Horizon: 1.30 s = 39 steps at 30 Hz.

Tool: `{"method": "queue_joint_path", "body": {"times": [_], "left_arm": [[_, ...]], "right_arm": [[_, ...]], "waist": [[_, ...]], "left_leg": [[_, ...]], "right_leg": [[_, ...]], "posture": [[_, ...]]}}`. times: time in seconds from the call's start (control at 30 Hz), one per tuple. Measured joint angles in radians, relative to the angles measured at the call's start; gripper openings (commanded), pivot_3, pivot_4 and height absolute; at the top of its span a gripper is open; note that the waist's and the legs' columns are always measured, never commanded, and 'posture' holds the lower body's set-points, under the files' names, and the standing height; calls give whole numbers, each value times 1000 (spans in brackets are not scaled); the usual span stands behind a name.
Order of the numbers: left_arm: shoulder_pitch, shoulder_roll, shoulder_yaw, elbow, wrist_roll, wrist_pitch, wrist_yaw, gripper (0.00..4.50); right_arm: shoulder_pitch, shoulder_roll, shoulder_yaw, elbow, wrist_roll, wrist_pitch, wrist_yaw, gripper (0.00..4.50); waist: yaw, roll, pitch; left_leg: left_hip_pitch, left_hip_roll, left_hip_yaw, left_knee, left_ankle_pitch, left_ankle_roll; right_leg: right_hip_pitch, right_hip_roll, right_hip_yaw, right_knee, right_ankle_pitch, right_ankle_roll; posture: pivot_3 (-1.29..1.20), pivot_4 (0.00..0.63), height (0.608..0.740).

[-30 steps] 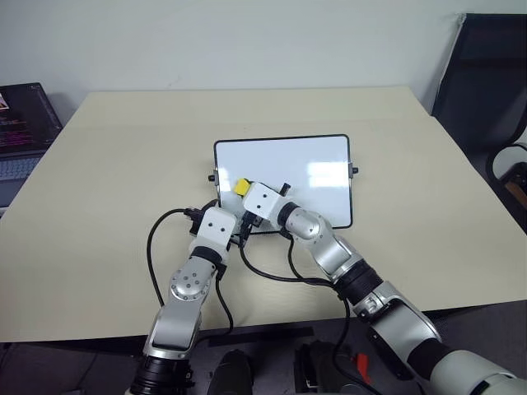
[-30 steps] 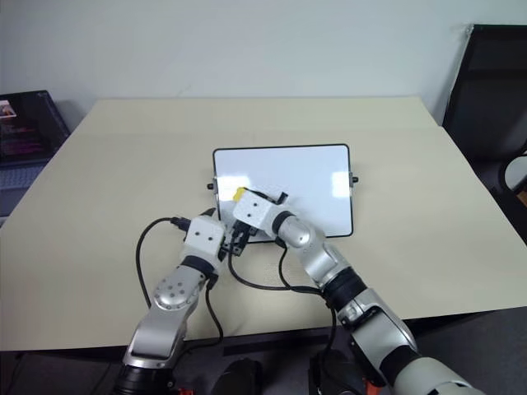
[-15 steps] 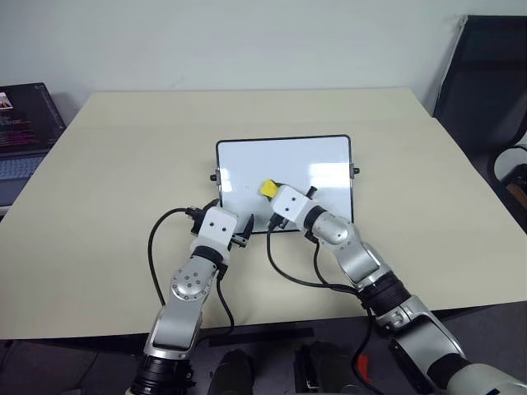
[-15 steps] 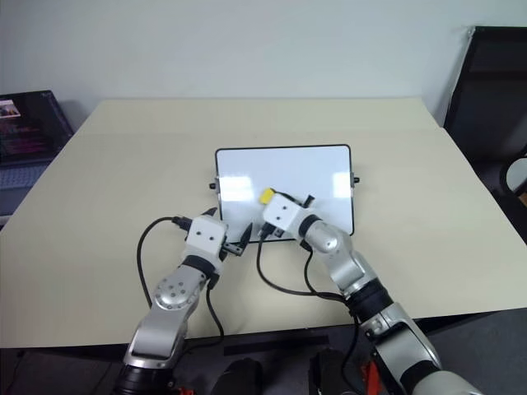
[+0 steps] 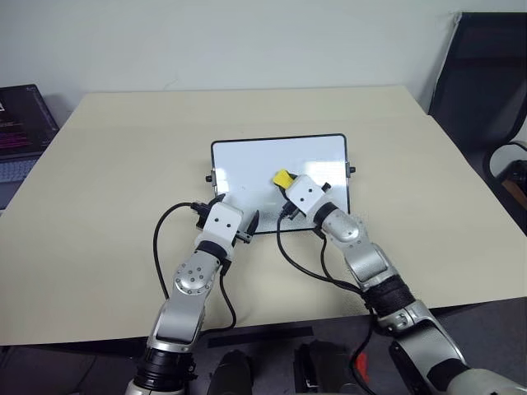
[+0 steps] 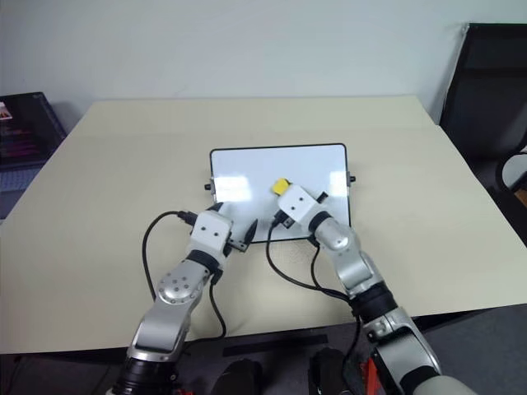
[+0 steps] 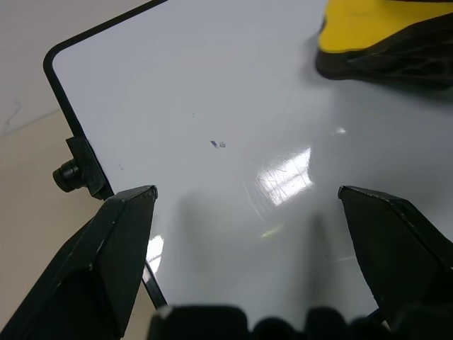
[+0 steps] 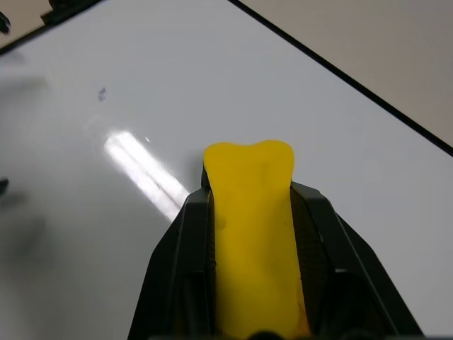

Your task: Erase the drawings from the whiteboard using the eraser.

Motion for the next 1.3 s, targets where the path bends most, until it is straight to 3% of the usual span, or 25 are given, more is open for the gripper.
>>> {"method": "queue_joint_path", "body": {"times": [0.27,0.5,1.0,1.3], "left_arm": [[38,-3,15,-8,2,6,24,4500],[41,4,21,-19,11,15,26,4500],[3,7,26,-25,14,22,25,4500],[15,5,21,-24,14,22,24,4500]], "right_arm": [[-102,88,81,148,-40,-123,-34,1118],[-201,71,119,268,-157,-97,-99,1118],[-113,-8,135,128,-194,-62,-28,1118],[-102,2,135,101,-190,-31,7,1118]], "waist": [[5,0,0],[5,0,0],[4,0,0],[3,0,0]], "left_leg": [[-1,-1,0,0,0,0],[-1,0,0,0,0,0],[-1,0,0,0,0,0],[1,0,0,0,0,0]], "right_leg": [[0,0,0,-1,0,0],[0,0,0,0,0,0],[0,0,0,0,0,0],[1,0,0,1,0,0]], "posture": [[0,150,740],[0,150,740],[0,150,740],[0,150,740]]}}
